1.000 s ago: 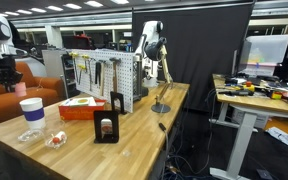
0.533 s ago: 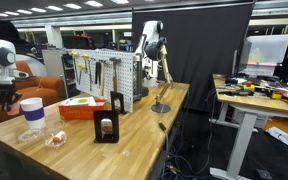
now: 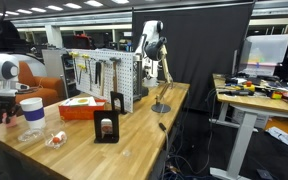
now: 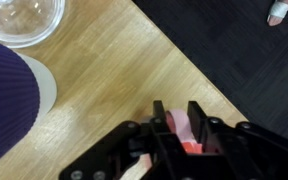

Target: Pour the liquid in the pink mug into the white and blue coffee cup

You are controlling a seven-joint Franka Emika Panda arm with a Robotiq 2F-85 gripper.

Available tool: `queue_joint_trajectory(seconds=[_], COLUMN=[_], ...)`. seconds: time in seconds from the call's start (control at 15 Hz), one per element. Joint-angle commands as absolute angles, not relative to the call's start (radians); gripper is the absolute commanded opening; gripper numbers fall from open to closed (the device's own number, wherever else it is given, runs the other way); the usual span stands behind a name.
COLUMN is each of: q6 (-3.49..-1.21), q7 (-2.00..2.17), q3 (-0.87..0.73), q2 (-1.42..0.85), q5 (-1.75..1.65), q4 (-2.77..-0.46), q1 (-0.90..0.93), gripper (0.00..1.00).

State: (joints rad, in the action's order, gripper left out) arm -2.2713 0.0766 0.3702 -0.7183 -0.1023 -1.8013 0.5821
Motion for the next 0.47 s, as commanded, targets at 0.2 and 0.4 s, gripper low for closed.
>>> queue_joint_trajectory(seconds=[0.2, 0.4], q6=[-2.27, -2.27], q7=[0.069, 0.069], q3=[0.356, 0.356], q2=[-0.718, -0.718], q5=[-0.09, -0.091], q4=[-1.798, -1.798], q1=[0.597, 0.598], gripper=[0.48, 0.48])
